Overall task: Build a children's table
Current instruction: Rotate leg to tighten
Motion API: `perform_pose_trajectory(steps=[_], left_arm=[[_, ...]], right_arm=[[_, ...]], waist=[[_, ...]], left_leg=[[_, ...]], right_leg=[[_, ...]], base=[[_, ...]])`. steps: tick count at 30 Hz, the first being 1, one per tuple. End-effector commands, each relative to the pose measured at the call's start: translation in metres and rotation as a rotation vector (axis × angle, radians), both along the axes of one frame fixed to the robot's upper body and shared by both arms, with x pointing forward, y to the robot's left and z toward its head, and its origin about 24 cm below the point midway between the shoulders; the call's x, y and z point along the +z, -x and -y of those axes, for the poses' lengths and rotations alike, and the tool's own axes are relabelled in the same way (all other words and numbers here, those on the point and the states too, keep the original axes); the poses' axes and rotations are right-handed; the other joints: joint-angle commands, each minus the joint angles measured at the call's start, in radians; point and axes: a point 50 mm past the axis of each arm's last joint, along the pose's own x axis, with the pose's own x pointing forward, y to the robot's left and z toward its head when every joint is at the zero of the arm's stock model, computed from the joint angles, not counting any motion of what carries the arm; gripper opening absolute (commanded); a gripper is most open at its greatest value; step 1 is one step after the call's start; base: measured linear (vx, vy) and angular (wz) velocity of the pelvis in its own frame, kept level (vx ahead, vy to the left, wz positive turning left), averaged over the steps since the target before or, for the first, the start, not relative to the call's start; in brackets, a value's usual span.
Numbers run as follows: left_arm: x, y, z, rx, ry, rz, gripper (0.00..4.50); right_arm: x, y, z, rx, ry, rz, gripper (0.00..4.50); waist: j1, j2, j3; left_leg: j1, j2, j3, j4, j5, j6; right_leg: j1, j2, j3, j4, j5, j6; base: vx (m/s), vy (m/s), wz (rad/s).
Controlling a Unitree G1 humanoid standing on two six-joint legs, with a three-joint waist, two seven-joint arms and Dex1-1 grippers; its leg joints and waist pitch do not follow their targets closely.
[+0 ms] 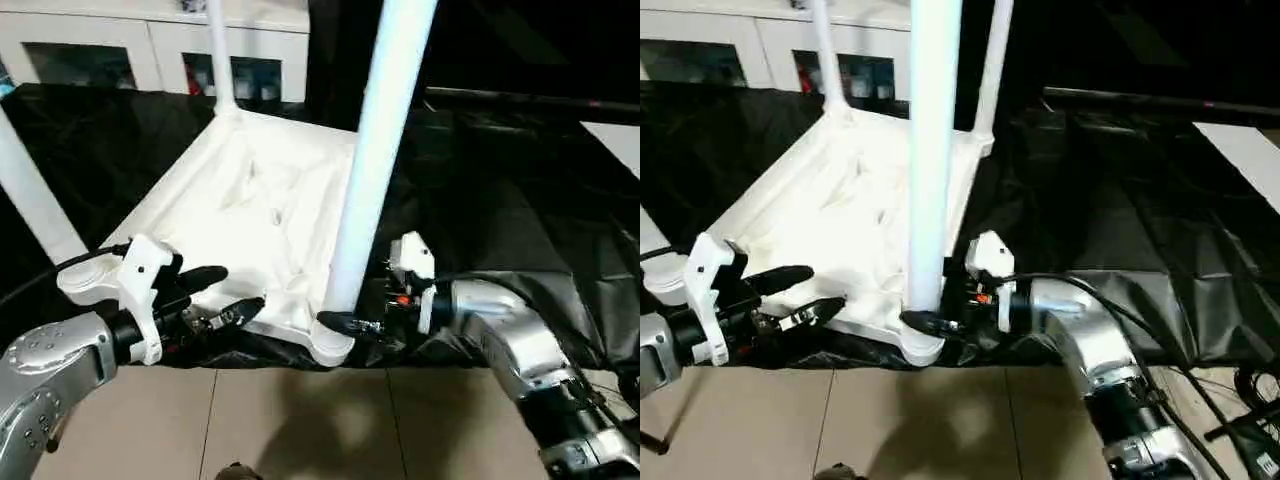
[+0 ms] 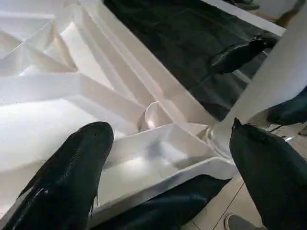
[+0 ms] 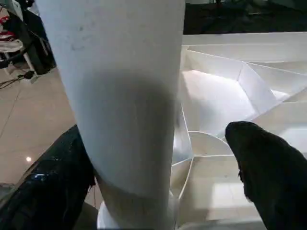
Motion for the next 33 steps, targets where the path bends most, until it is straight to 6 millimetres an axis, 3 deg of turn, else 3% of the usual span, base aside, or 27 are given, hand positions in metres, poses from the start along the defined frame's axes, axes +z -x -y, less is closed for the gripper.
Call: perform_pose_trajectory(steps=[1, 2, 3, 5, 7, 9, 10, 14, 15, 19, 23, 24, 26, 27, 28, 29, 30, 31, 33], left_arm=[[-0.003, 0.001, -0.003, 0.02, -0.006, 0.004, 4.47], [-0.003, 0.001, -0.003, 0.02, -0.006, 0.004, 4.47], [-0.006, 0.002, -0.009, 0.054, -0.021, 0.005, 4.47], [-0.007, 0.002, -0.011, 0.063, -0.036, 0.007, 4.47], [-0.008, 0.001, -0.012, 0.058, -0.05, 0.02, 4.47], [-0.01, -0.005, -0.011, 0.059, -0.058, 0.051, 4.47], [-0.01, -0.005, -0.011, 0.061, -0.057, 0.052, 4.47], [-0.017, -0.022, -0.018, 0.131, -0.049, 0.102, 4.47], [-0.016, -0.023, -0.012, 0.147, -0.04, 0.12, 4.47], [-0.014, -0.022, -0.006, 0.157, -0.034, 0.136, 4.47], [-0.008, -0.021, -0.004, 0.343, -0.039, 0.174, 4.47], [-0.008, -0.021, -0.004, 0.343, -0.039, 0.174, 4.47], [-0.007, -0.02, -0.003, 0.347, -0.028, 0.177, 4.47], [-0.005, -0.017, -0.002, 0.351, -0.027, 0.183, 4.47], [-0.003, -0.013, -0.003, 0.367, -0.023, 0.191, 4.47], [0.001, -0.007, -0.003, 0.378, -0.015, 0.207, 4.47], [0.001, -0.007, -0.003, 0.378, -0.015, 0.207, 4.47], [0.004, -0.003, -0.003, 0.385, -0.008, 0.218, 4.47], [0.006, 0.002, -0.005, 0.4, -0.009, 0.227, 4.47]], right_arm=[[0.003, -0.008, 0.003, -0.05, 0.02, 0.042, 4.5], [0.003, -0.008, 0.003, -0.05, 0.02, 0.042, 4.5], [0.0, -0.021, 0.014, -0.203, 0.063, 0.072, 4.5], [-0.002, -0.03, 0.025, -0.314, 0.074, 0.076, 4.5], [-0.002, -0.036, 0.037, -0.408, 0.082, 0.083, 4.5], [-0.002, -0.043, 0.049, -0.507, 0.096, 0.1, 4.5], [-0.002, -0.043, 0.05, -0.512, 0.096, 0.1, 4.5], [-0.001, -0.05, 0.063, -0.633, 0.101, 0.122, 4.5], [0.0, -0.05, 0.065, -0.648, 0.093, 0.126, 4.5], [0.0, -0.05, 0.066, -0.658, 0.087, 0.131, 4.5], [-0.004, -0.044, 0.083, -0.717, 0.119, 0.142, 4.5], [-0.004, -0.044, 0.083, -0.717, 0.119, 0.142, 4.5], [-0.004, -0.043, 0.085, -0.717, 0.119, 0.142, 4.5], [-0.004, -0.041, 0.086, -0.708, 0.113, 0.138, 4.5], [-0.003, -0.038, 0.087, -0.691, 0.111, 0.135, 4.5], [-0.003, -0.032, 0.088, -0.665, 0.112, 0.136, 4.5], [-0.003, -0.032, 0.088, -0.665, 0.112, 0.136, 4.5], [-0.003, -0.029, 0.089, -0.647, 0.114, 0.137, 4.5], [-0.002, -0.023, 0.091, -0.628, 0.116, 0.137, 4.5]], waist=[[-0.005, 0.019, -0.047], [-0.004, 0.02, -0.047], [-0.004, 0.021, -0.046], [-0.005, 0.02, -0.043], [-0.004, 0.036, -0.042], [-0.001, 0.038, -0.041], [-0.001, 0.035, -0.041], [-0.001, 0.04, -0.045], [-0.005, 0.034, -0.045], [-0.005, 0.034, -0.047], [0.0, 0.033, -0.056], [0.001, 0.027, -0.053], [0.003, 0.028, -0.05], [0.005, 0.02, -0.049], [0.006, 0.023, -0.048], [0.002, 0.009, -0.044], [0.005, 0.017, -0.046], [0.002, 0.018, -0.046], [0.002, 0.01, -0.043]], left_leg=[[0.026, 0.021, -0.006, -0.071, -0.067, -0.028], [0.028, 0.022, -0.006, -0.072, -0.075, -0.03], [0.028, 0.023, -0.007, -0.073, -0.082, -0.036], [0.03, 0.022, -0.004, -0.078, -0.113, -0.051], [0.034, 0.025, -0.005, -0.081, -0.156, -0.072], [0.036, 0.027, -0.005, -0.084, -0.192, -0.077], [0.035, 0.026, -0.003, -0.084, -0.197, -0.076], [0.029, 0.023, -0.005, -0.082, -0.162, -0.069], [0.027, 0.024, -0.004, -0.081, -0.148, -0.065], [0.023, 0.022, -0.003, -0.076, -0.113, -0.041], [0.021, 0.024, -0.002, -0.065, -0.054, -0.02], [0.019, 0.021, 0.0, -0.063, -0.043, -0.01], [0.02, 0.02, 0.002, -0.066, -0.077, -0.011], [0.018, 0.023, 0.001, -0.069, -0.083, -0.01], [0.018, 0.023, 0.001, -0.069, -0.084, -0.011], [0.015, 0.025, 0.003, -0.072, -0.096, -0.006], [0.017, 0.027, 0.001, -0.072, -0.09, -0.001], [0.018, 0.025, 0.002, -0.071, -0.089, 0.001], [0.014, 0.024, 0.002, -0.071, -0.08, 0.007]], right_leg=[[0.009, -0.058, 0.03, -0.063, 0.328, -0.147], [0.007, -0.057, 0.03, -0.065, 0.315, -0.148], [0.007, -0.06, 0.031, -0.066, 0.296, -0.151], [0.005, -0.063, 0.033, -0.072, 0.227, -0.155], [-0.002, -0.064, 0.034, -0.075, 0.17, -0.158], [-0.004, -0.066, 0.035, -0.079, 0.124, -0.163], [-0.002, -0.065, 0.036, -0.079, 0.12, -0.164], [0.002, -0.066, 0.035, -0.077, 0.157, -0.165], [0.003, -0.064, 0.035, -0.074, 0.192, -0.168], [0.005, -0.062, 0.033, -0.069, 0.256, -0.172], [0.007, -0.057, 0.031, -0.06, 0.374, -0.166], [0.004, -0.053, 0.03, -0.059, 0.388, -0.167], [0.001, -0.055, 0.031, -0.066, 0.321, -0.164], [0.004, -0.057, 0.032, -0.067, 0.292, -0.163], [0.002, -0.057, 0.031, -0.068, 0.281, -0.16], [0.005, -0.056, 0.033, -0.072, 0.27, -0.153], [0.003, -0.059, 0.031, -0.072, 0.27, -0.145], [0.0, -0.057, 0.031, -0.072, 0.264, -0.146], [0.002, -0.055, 0.032, -0.073, 0.267, -0.14]], base=[[0.0, 0.0, 0.0], [0.0, 0.0, 0.0], [0.0, 0.0, 0.0], [0.0, 0.0, 0.0], [0.0, 0.0, 0.0], [-0.026, 0.006, 0.01], [0.0, 0.0, 0.0], [0.0, 0.0, 0.0], [0.0, 0.0, 0.0], [0.0, 0.0, 0.0], [0.0, 0.0, 0.0], [0.0, 0.0, 0.0], [0.0, 0.0, 0.0], [0.0, 0.0, 0.0], [0.0, 0.0, 0.0], [0.0, 0.0, 0.0], [0.0, 0.0, 0.0], [0.0, 0.0, 0.0], [0.0, 0.0, 0.0]])
